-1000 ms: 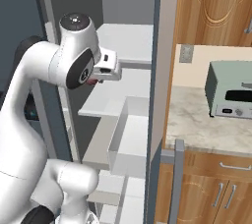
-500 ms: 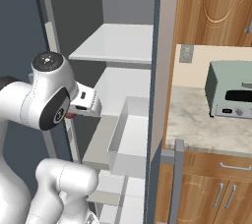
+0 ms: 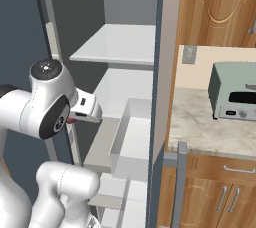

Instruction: Retrieve the sausage and cheese from the fridge and place them on the cutting board on the counter.

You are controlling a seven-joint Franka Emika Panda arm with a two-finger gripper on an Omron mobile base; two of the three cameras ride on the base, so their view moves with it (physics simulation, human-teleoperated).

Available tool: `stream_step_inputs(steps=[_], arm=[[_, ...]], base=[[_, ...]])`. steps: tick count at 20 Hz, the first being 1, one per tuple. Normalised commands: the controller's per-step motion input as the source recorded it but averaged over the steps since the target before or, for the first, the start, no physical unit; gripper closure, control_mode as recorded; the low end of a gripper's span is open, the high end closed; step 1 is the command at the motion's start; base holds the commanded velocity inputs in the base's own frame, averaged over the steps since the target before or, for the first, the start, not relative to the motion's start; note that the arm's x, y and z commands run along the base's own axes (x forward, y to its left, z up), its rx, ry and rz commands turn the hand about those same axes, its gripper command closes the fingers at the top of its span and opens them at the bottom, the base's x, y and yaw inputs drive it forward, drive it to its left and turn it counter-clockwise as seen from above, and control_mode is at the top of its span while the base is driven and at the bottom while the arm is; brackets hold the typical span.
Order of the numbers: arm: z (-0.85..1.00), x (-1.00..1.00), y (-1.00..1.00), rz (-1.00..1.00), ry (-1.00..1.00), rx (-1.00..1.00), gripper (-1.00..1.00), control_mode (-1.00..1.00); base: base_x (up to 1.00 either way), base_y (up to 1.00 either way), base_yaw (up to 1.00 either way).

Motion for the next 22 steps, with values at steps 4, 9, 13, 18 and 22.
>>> stream_step_inputs(steps=[4,9,13,18,22], arm=[[0.0,0.0,0.0,0.0,0.0,0.0,1.0,1.0],[0.0,0.0,0.0,0.0,0.0,0.0,1.0,1.0],[0.0,0.0,0.0,0.0,0.0,0.0,1.0,1.0],[0.0,0.0,0.0,0.0,0.0,0.0,1.0,1.0],[0.0,0.0,0.0,0.0,0.0,0.0,1.0,1.0]], base=[[0.0,0.0,0.0],[0.0,0.0,0.0],[-0.83,0.06,-0.01],[-0.94,0.19,-0.01],[-0.88,0.48,-0.14]])
